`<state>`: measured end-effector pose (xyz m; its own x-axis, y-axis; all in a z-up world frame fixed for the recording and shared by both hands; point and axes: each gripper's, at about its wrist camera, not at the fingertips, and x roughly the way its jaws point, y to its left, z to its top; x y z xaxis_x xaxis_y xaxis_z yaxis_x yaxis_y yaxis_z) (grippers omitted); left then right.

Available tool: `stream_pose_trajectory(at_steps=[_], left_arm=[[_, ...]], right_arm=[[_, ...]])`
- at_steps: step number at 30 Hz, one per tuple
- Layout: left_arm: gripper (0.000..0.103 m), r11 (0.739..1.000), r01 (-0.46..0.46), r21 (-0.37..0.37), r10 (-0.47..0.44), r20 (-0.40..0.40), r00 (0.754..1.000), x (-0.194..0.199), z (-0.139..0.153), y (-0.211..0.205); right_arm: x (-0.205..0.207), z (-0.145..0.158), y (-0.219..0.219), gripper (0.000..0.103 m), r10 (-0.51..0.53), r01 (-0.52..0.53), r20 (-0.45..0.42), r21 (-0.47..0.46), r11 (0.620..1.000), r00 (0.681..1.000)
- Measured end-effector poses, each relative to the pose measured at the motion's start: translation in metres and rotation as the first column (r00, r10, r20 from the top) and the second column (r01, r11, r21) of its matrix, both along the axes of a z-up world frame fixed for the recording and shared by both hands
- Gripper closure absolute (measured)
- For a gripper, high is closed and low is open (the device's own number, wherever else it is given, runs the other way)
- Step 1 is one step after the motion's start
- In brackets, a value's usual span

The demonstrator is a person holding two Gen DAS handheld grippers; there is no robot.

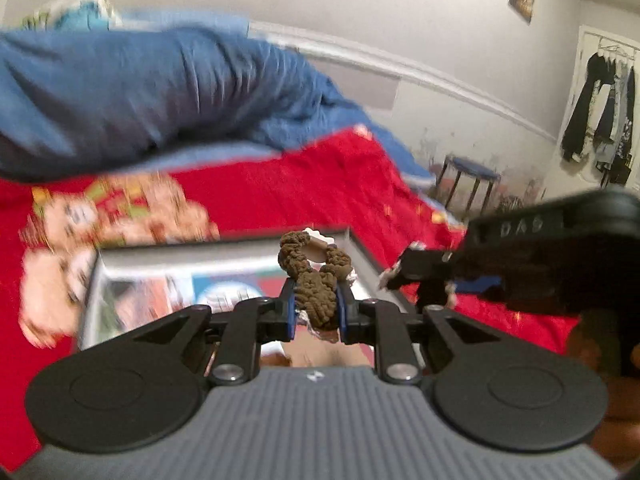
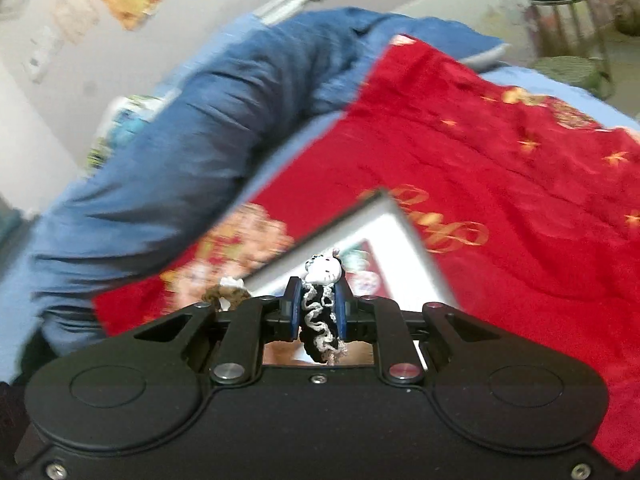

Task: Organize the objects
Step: 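Lift both scrunchies and carry them over the black box, then lower both held scrunchies down into the box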

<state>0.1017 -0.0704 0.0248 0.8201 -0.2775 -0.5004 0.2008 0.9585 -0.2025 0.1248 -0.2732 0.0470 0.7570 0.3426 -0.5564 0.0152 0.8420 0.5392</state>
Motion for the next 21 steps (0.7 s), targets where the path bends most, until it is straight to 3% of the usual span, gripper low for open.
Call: stream_pose_trajectory(at_steps=[3,10,16,21], left_arm=[[0.08,0.999,-0.027,-0.041,0.025,-0.063,0.998,0.01,-0.022,-0.002],[0.079,0.998,0.039,-0.05,-0.044,-0.089,0.995,0.02,-0.039,-0.006],[0.079,0.999,0.02,-0.042,-0.026,-0.152,0.988,0.025,-0.055,-0.003],[0.079,0.999,-0.037,0.015,0.039,-0.209,0.977,0.027,-0.061,-0.001]], right_arm=[[0.009,-0.015,-0.001,0.085,-0.042,0.041,-0.049,-0.028,0.999,0.998],[0.029,-0.04,0.001,0.085,-0.038,0.035,-0.099,-0.033,0.999,0.994],[0.033,-0.049,0.015,0.085,-0.021,0.014,-0.129,-0.059,0.998,0.991],[0.028,-0.042,0.027,0.085,0.007,-0.017,-0.095,-0.099,0.995,0.995]])
